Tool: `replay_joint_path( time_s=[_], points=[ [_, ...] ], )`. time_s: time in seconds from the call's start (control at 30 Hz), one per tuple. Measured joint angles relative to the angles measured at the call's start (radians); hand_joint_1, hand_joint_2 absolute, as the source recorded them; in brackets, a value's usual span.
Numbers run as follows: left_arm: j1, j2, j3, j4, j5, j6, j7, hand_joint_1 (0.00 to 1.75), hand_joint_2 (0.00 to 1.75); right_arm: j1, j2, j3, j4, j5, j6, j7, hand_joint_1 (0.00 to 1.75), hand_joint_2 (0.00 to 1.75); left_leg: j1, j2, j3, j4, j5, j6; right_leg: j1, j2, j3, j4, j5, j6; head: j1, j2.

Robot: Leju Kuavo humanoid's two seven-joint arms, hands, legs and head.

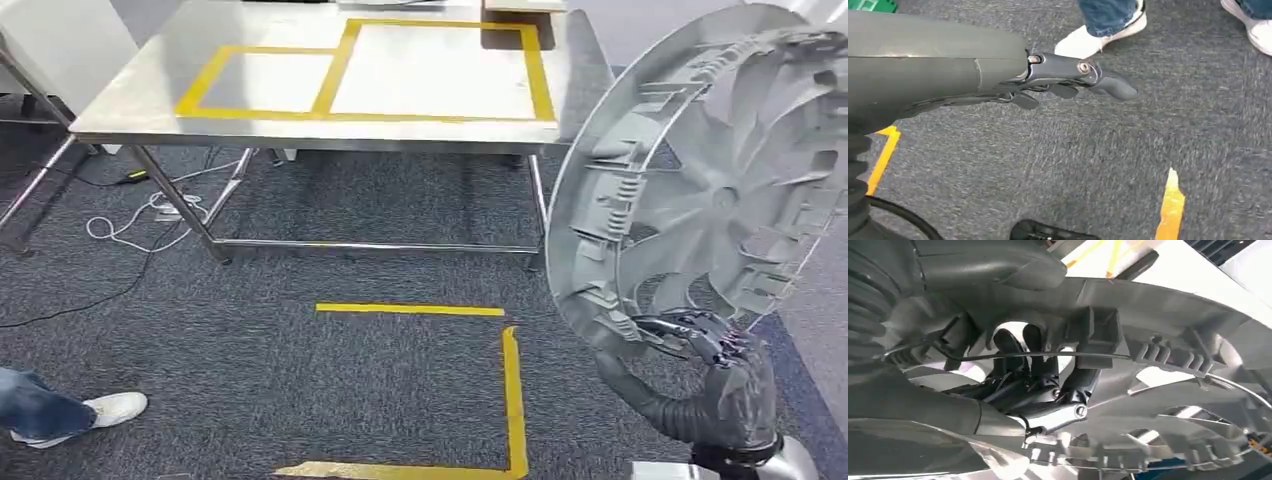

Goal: Take the parts from the cabinet and place them on the table.

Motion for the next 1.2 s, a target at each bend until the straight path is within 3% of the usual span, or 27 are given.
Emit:
replay_joint_path(
  time_s=[0.03, 0.1, 0.13, 0.17, 0.27, 0.33, 0.37, 0.43, 0.47, 0.5, 0.53, 0.57, 0.63, 0.67, 0.73, 0.8, 0.83, 0.87, 0.93, 0.97, 1.0, 1.03, 1.07, 1.13, 1.2],
  points=[
    [0.000, 0.000, 0.000, 0.001, 0.000, 0.000, 0.000, 0.00, 1.75, 0.000, 0.000, 0.000, 0.000, 0.000, 0.000, 0.000, 1.75, 1.75, 0.000, -0.001, 0.001, 0.001, -0.001, 0.000, 0.000, 0.000, 0.014, -0.035, 0.031, 0.000, 0.000, 0.000],
    [-0.001, 0.000, 0.000, 0.003, 0.000, 0.000, 0.000, 0.00, 1.75, 0.000, 0.000, 0.000, 0.000, 0.000, 0.000, 0.000, 1.75, 1.75, 0.001, -0.005, 0.007, 0.003, -0.005, -0.004, -0.002, 0.000, 0.095, -0.208, 0.127, -0.003, 0.000, 0.000],
    [-0.001, 0.000, 0.000, 0.005, 0.000, -0.001, 0.000, 0.00, 1.75, -0.001, 0.000, 0.000, 0.000, 0.000, 0.000, 0.000, 1.75, 1.75, 0.001, -0.006, 0.008, 0.005, -0.008, -0.010, -0.002, 0.001, 0.131, -0.289, 0.144, -0.004, 0.000, 0.000],
    [-0.001, 0.001, 0.000, 0.005, 0.000, -0.003, -0.001, 0.00, 1.75, -0.001, 0.000, 0.000, 0.000, 0.000, 0.000, 0.000, 1.75, 1.75, -0.007, -0.007, 0.002, 0.012, -0.012, -0.015, 0.002, 0.003, 0.155, -0.306, 0.131, -0.007, 0.002, 0.000],
    [0.000, 0.001, 0.000, 0.007, -0.003, -0.006, -0.005, 0.00, 1.75, 0.002, 0.000, -0.001, 0.000, 0.003, 0.000, 0.001, 1.75, 1.75, -0.004, -0.008, 0.000, 0.010, -0.007, -0.024, 0.005, 0.005, 0.145, -0.301, 0.132, -0.021, 0.001, 0.000],
    [-0.001, 0.006, 0.000, 0.007, -0.004, -0.006, -0.009, 0.00, 1.75, 0.002, 0.000, -0.001, 0.000, 0.003, 0.000, 0.001, 1.75, 1.75, -0.003, -0.006, -0.004, 0.030, -0.028, -0.037, -0.004, 0.001, 0.151, -0.308, 0.136, -0.033, -0.001, 0.000],
    [-0.001, 0.006, 0.000, 0.008, -0.005, -0.006, -0.011, 0.00, 1.75, 0.002, 0.000, -0.001, 0.000, 0.003, 0.000, 0.001, 1.75, 1.75, -0.002, -0.006, -0.022, 0.076, -0.060, -0.043, -0.004, -0.002, 0.153, -0.308, 0.134, -0.041, -0.008, 0.000],
    [-0.001, 0.007, 0.001, 0.009, -0.006, -0.006, -0.012, 0.00, 1.75, 0.002, 0.000, -0.001, 0.000, 0.003, 0.000, 0.001, 1.75, 1.75, 0.004, -0.005, -0.094, 0.237, -0.136, -0.050, -0.003, -0.004, 0.154, -0.307, 0.134, -0.044, -0.006, 0.000],
    [0.000, 0.007, 0.001, 0.010, -0.006, -0.006, -0.012, 0.00, 1.75, 0.002, 0.000, -0.001, 0.000, 0.004, 0.000, 0.001, 1.75, 1.75, 0.005, -0.005, -0.123, 0.301, -0.155, -0.052, -0.003, -0.004, 0.154, -0.307, 0.133, -0.045, -0.006, 0.000],
    [0.000, 0.008, 0.002, 0.013, -0.007, -0.006, -0.012, 0.00, 1.75, 0.003, 0.000, -0.001, 0.000, 0.004, 0.000, 0.001, 1.75, 1.75, 0.006, -0.005, -0.136, 0.324, -0.151, -0.052, -0.003, -0.004, 0.156, -0.307, 0.133, -0.045, -0.006, 0.000],
    [0.000, 0.008, 0.002, 0.014, -0.009, -0.006, -0.012, 0.00, 1.75, 0.003, 0.000, -0.001, 0.000, 0.004, 0.000, 0.001, 1.75, 1.75, 0.007, -0.005, -0.126, 0.300, -0.123, -0.052, -0.003, -0.004, 0.157, -0.307, 0.132, -0.045, -0.007, 0.000],
    [0.000, 0.009, 0.003, 0.014, -0.010, -0.006, -0.012, 0.00, 1.75, 0.003, 0.000, 0.000, 0.000, 0.004, 0.000, 0.001, 1.75, 1.75, 0.007, -0.005, -0.099, 0.234, -0.078, -0.048, -0.003, -0.003, 0.160, -0.307, 0.131, -0.043, -0.007, 0.000],
    [-0.001, 0.011, 0.003, 0.014, -0.012, -0.005, -0.012, 0.00, 1.75, 0.003, 0.000, 0.000, 0.000, 0.004, 0.000, 0.001, 1.75, 1.75, 0.007, -0.003, -0.021, 0.058, 0.010, -0.038, -0.003, -0.003, 0.167, -0.307, 0.126, -0.038, -0.007, 0.000],
    [-0.002, 0.011, 0.003, 0.014, -0.013, -0.005, -0.012, 0.00, 1.75, 0.003, 0.000, 0.000, 0.000, 0.005, 0.000, 0.001, 1.75, 1.75, 0.001, -0.002, -0.008, 0.031, -0.005, -0.036, 0.003, -0.003, 0.166, -0.305, 0.124, -0.034, -0.006, 0.000],
    [-0.003, 0.011, 0.004, 0.015, -0.013, -0.005, -0.013, 0.00, 1.75, 0.003, 0.000, 0.000, 0.000, 0.005, 0.000, 0.000, 1.75, 1.75, 0.000, -0.002, -0.012, 0.021, -0.006, -0.032, 0.003, -0.003, 0.158, -0.304, 0.126, -0.023, -0.004, 0.000],
    [0.001, 0.010, 0.005, 0.015, -0.013, -0.005, -0.013, 0.00, 1.75, 0.003, 0.000, -0.001, 0.000, 0.006, 0.000, 0.001, 1.75, 1.75, 0.000, -0.003, -0.011, 0.015, -0.004, -0.021, 0.001, -0.004, 0.162, -0.310, 0.127, -0.010, -0.005, 0.000],
    [0.001, 0.009, 0.005, 0.016, -0.013, -0.006, -0.013, 0.00, 1.75, 0.004, 0.000, -0.001, 0.000, 0.006, 0.000, 0.001, 1.75, 1.75, 0.006, -0.002, -0.008, 0.007, 0.002, -0.013, -0.002, -0.003, 0.149, -0.301, 0.116, -0.005, -0.005, 0.000],
    [-0.001, 0.010, 0.005, 0.016, -0.013, -0.006, -0.013, 0.00, 1.75, 0.004, 0.000, -0.001, 0.000, 0.006, 0.000, 0.001, 1.75, 1.75, 0.006, -0.002, -0.008, 0.007, 0.002, -0.009, -0.001, -0.001, 0.137, -0.270, 0.092, -0.004, -0.002, 0.000],
    [-0.002, 0.011, 0.005, 0.016, -0.014, -0.006, -0.013, 0.00, 1.75, 0.005, 0.000, -0.002, 0.000, 0.007, 0.000, 0.001, 1.75, 1.75, 0.003, -0.002, -0.010, 0.008, 0.001, -0.003, -0.001, 0.000, 0.064, -0.108, 0.011, 0.001, -0.001, 0.000],
    [-0.002, 0.010, 0.005, 0.016, -0.015, -0.006, -0.014, 0.00, 1.75, 0.006, 0.000, -0.002, 0.000, 0.008, 0.000, 0.001, 1.75, 1.75, 0.001, -0.002, -0.010, 0.008, 0.001, -0.002, -0.001, 0.000, 0.028, -0.034, -0.015, 0.002, -0.001, 0.000],
    [-0.001, 0.010, 0.006, 0.017, -0.017, -0.006, -0.014, 0.00, 1.75, 0.008, 0.000, -0.002, 0.000, 0.009, 0.000, 0.001, 1.75, 1.75, 0.000, -0.002, -0.010, 0.008, 0.001, -0.001, -0.001, 0.001, 0.007, 0.006, -0.018, 0.004, -0.001, 0.000],
    [-0.001, 0.010, 0.006, 0.018, -0.018, -0.006, -0.014, 0.00, 1.75, 0.009, 0.000, -0.002, 0.000, 0.009, 0.000, 0.001, 1.75, 1.75, 0.000, -0.002, -0.008, 0.008, 0.001, -0.001, -0.001, 0.001, 0.011, -0.006, 0.003, 0.003, -0.001, 0.000],
    [-0.001, 0.010, 0.006, 0.018, -0.018, -0.006, -0.014, 0.00, 1.75, 0.009, 0.000, -0.002, 0.000, 0.010, 0.000, 0.001, 1.75, 1.75, 0.000, -0.003, -0.007, 0.008, 0.000, -0.001, -0.001, 0.000, 0.035, -0.059, 0.042, 0.001, 0.000, 0.000],
    [-0.002, 0.010, 0.006, 0.018, -0.018, -0.006, -0.014, 0.00, 1.75, 0.009, 0.000, -0.003, 0.000, 0.010, 0.000, 0.001, 1.75, 1.75, 0.000, -0.006, -0.002, 0.008, -0.002, -0.003, -0.001, 0.000, 0.129, -0.251, 0.136, -0.005, 0.000, 0.000],
    [-0.003, 0.010, 0.007, 0.020, -0.018, -0.006, -0.014, 0.00, 1.75, 0.009, 0.000, -0.004, -0.001, 0.010, 0.000, 0.002, 1.75, 1.75, -0.008, -0.007, -0.008, 0.017, -0.005, -0.012, 0.003, 0.004, 0.161, -0.310, 0.125, -0.013, -0.002, 0.000]
  ],
)
